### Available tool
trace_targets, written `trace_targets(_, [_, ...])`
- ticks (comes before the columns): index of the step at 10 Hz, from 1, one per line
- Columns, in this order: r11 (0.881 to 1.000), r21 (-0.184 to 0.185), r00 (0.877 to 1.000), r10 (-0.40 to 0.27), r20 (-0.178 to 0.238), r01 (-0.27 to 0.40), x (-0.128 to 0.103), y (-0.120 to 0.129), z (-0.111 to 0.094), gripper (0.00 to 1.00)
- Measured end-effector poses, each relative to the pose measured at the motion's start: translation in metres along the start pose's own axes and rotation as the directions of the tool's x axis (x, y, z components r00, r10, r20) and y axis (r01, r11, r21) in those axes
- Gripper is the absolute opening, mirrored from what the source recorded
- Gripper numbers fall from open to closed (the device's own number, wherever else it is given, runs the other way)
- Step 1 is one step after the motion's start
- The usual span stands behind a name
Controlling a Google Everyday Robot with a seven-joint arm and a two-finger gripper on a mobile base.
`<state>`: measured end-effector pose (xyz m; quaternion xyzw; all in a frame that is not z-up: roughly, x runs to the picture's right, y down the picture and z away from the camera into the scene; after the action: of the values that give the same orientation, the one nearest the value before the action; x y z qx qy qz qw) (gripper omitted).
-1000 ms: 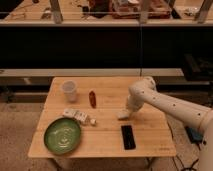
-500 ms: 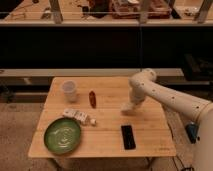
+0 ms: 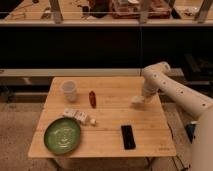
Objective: Wipe the white sponge on the table
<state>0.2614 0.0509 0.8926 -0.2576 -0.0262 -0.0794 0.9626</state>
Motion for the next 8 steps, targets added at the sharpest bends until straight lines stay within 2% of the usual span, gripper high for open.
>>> trace_targets(2, [0.999,0.032,0.999,0.006,0.036,-0.008,0.009,-0.003,0.004,0.04])
trace_targets(3, [0.999,0.043,0.999,-0.001,0.049,-0.001,0.004,-0.009,0.009,0.04])
trace_targets(6, [0.998,0.055,0.999,-0.035,0.040,0.033,-0.006,-0.027,0.025,0.04])
trace_targets(8, [0.997,0.048,0.997,-0.065,0.039,0.063,-0.027,-0.045,0.041,0.04])
